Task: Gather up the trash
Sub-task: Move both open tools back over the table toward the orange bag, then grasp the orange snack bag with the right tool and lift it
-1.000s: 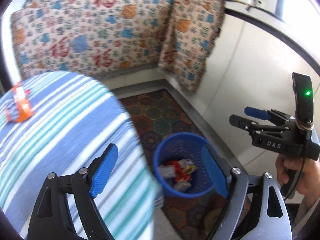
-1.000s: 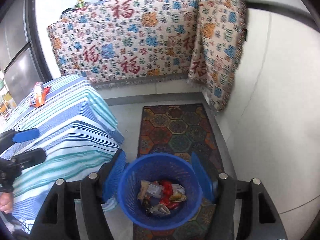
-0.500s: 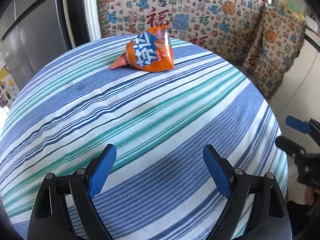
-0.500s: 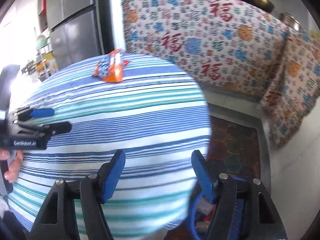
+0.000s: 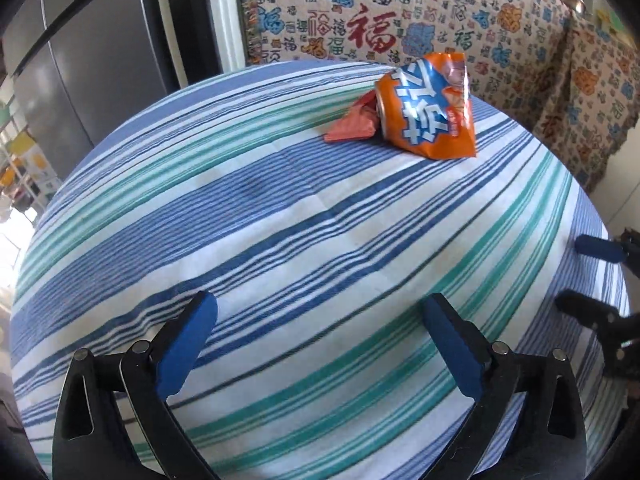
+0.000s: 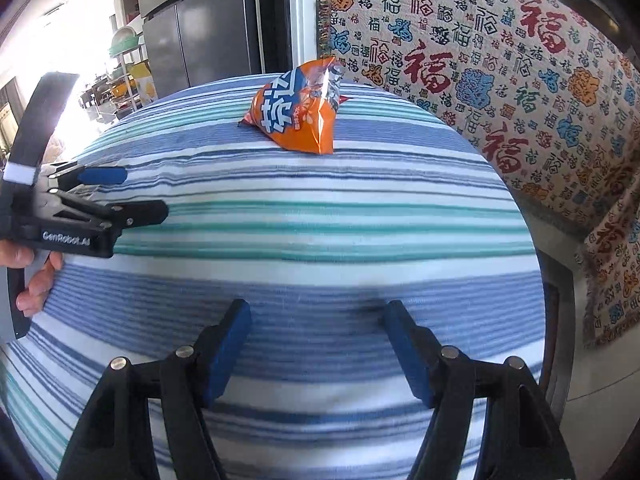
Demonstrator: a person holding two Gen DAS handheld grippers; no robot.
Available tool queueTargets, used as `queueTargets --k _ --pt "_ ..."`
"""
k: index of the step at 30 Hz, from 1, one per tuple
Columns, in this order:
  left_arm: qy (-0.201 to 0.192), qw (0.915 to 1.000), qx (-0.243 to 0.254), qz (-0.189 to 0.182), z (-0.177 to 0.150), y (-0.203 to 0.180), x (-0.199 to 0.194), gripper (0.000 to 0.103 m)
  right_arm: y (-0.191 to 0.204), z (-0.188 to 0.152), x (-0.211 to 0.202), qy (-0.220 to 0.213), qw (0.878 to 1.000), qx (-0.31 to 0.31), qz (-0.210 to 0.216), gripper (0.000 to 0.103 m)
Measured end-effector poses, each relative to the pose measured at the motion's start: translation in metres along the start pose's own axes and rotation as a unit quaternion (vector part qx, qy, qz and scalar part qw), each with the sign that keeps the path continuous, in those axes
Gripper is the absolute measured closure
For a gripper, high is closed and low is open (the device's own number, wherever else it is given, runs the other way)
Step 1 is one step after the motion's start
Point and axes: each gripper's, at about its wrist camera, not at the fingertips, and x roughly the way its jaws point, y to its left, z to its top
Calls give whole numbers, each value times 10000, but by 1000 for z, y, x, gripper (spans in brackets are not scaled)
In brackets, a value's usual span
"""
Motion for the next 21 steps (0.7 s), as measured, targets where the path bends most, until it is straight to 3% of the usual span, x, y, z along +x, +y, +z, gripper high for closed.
queueTargets --k 10,15,16,21 --pt "-5 10000 -48 2 2 0 1 1 14 96 72 149 9988 -354 317 23" --pt "-5 10000 -48 -15 2 2 1 1 19 119 88 -69 9987 -125 491 24" --pt "-4 10000 -49 -14 2 2 1 1 18 119 88 -97 9987 -69 496 33" --pt "-3 10000 -50 -10 2 1 1 1 16 102 73 -217 9994 -61 274 52"
